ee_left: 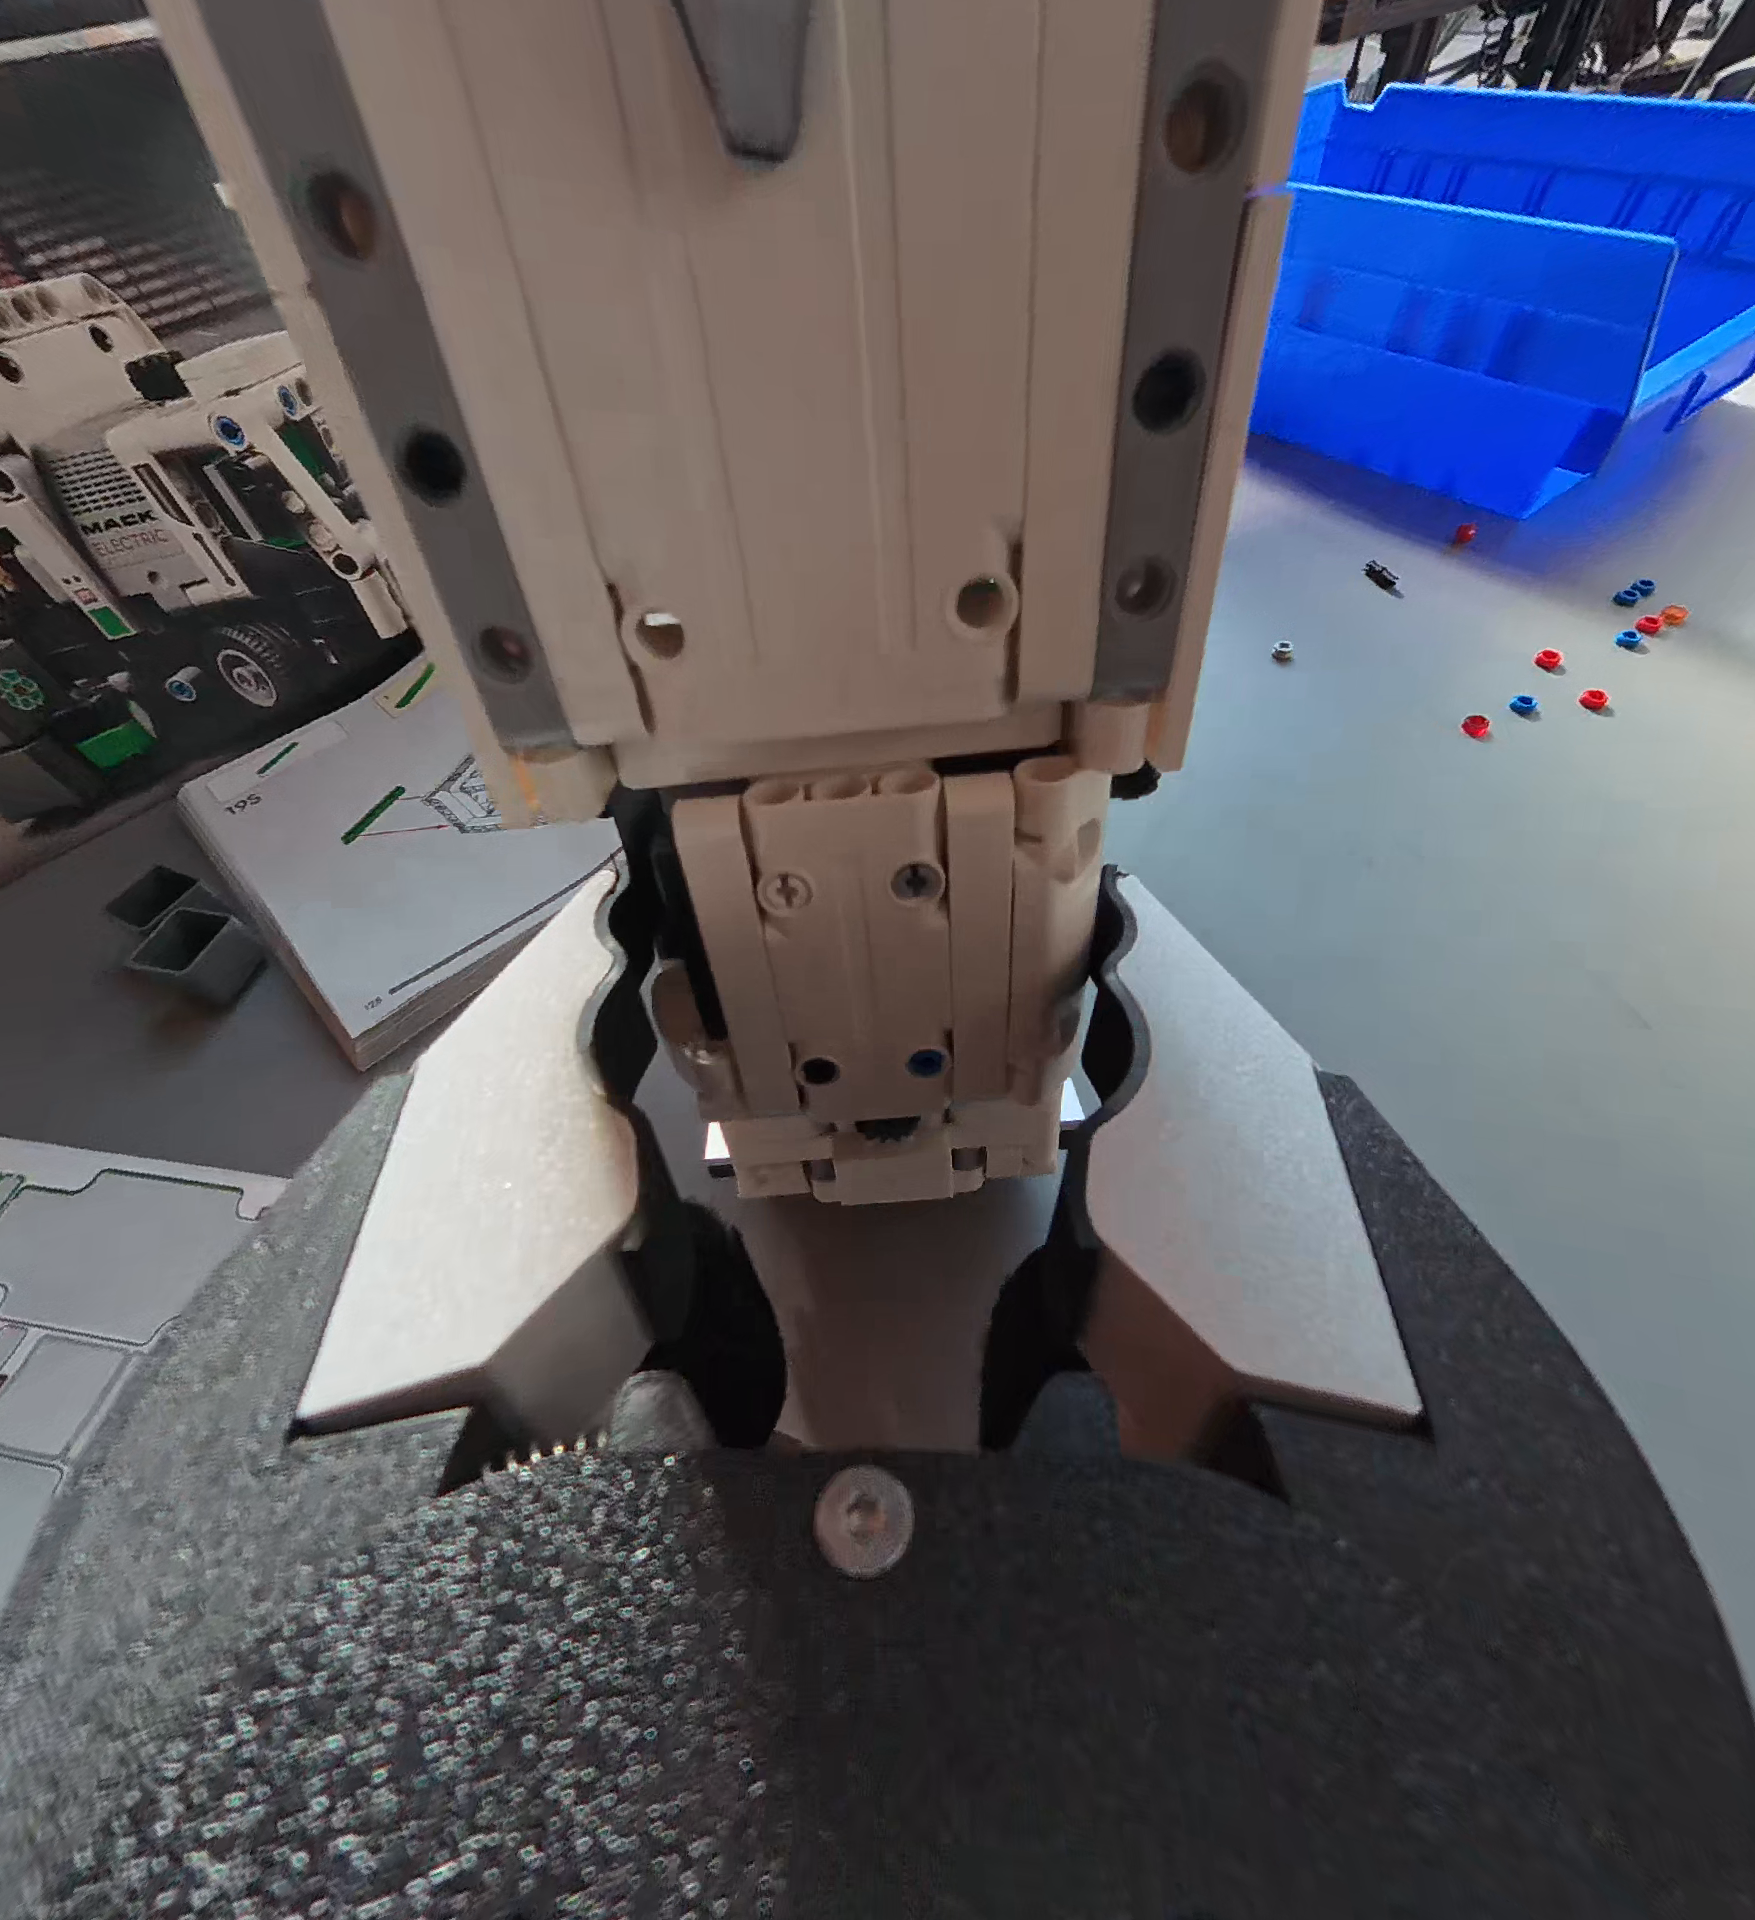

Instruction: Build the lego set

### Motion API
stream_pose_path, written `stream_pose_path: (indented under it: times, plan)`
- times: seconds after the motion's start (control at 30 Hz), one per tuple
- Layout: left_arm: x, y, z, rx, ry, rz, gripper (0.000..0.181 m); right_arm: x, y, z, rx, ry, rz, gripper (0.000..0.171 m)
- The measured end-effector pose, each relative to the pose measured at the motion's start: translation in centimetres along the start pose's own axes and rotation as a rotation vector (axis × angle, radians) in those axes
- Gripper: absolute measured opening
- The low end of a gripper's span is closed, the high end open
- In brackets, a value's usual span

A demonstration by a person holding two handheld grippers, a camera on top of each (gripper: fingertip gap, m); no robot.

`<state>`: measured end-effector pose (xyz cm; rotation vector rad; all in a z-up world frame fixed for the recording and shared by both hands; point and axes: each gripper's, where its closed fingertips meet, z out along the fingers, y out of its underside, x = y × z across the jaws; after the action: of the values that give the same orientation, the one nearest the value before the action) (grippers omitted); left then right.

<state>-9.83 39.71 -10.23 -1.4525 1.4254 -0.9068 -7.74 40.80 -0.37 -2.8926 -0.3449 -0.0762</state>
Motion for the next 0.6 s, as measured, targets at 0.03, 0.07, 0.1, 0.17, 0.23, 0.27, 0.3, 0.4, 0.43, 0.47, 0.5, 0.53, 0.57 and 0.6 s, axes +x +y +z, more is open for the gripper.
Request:
stream_pose_path:
  times: [0.03,0.07,0.1,0.17,0.23,0.27,0.3,0.4,0.43,0.47,0.5,0.53,0.57,0.6]
  plan:
    - [0.0,0.1,-0.1,0.009,-0.009,-0.002,0.083,-0.2,-0.1,0.0,-0.005,0.010,-0.009,0.093]
    - [0.0,0.1,-0.2,0.014,-0.015,-0.007,0.083,-0.4,-0.1,0.0,-0.007,0.016,-0.015,0.093]
    - [0.0,0.2,-0.3,0.017,-0.021,-0.011,0.083,-0.5,-0.2,0.0,-0.009,0.020,-0.016,0.093]
    - [0.1,0.3,-0.4,0.007,-0.026,-0.020,0.092,-0.5,-0.2,0.0,-0.020,0.023,-0.015,0.093]
    - [0.2,0.4,-1.3,-0.010,-0.028,-0.043,0.104,-0.5,-0.2,0.0,-0.025,0.023,-0.010,0.093]
    - [0.2,-0.1,-2.1,0.005,-0.031,-0.057,0.108,-0.5,-0.2,0.0,-0.028,0.023,-0.008,0.093]
    - [0.3,-0.7,-2.8,0.023,-0.029,-0.074,0.116,-0.5,-0.1,0.0,-0.030,0.025,-0.012,0.093]
    - [-0.4,-3.8,-4.6,0.065,-0.049,-0.081,0.124,-0.9,-0.1,-0.1,-0.030,0.036,-0.026,0.093]
    - [-0.5,-5.0,-4.9,0.080,-0.046,-0.080,0.123,-1.0,-0.1,-0.1,-0.028,0.041,-0.030,0.093]
    - [-0.5,-6.1,-5.0,0.088,-0.042,-0.076,0.123,-1.1,-0.1,-0.1,-0.028,0.046,-0.031,0.093]
    - [-0.6,-6.8,-4.9,0.086,-0.045,-0.069,0.123,-1.2,-0.1,-0.1,-0.030,0.051,-0.034,0.093]
    - [-0.6,-7.3,-4.6,0.079,-0.051,-0.061,0.123,-1.3,-0.1,-0.1,-0.031,0.055,-0.037,0.093]
    - [-0.6,-7.6,-4.3,0.076,-0.055,-0.057,0.123,-1.4,-0.2,-0.1,-0.032,0.060,-0.041,0.093]
    - [-0.6,-7.8,-4.0,0.077,-0.057,-0.061,0.116,-1.5,-0.2,-0.1,-0.036,0.065,-0.045,0.093]
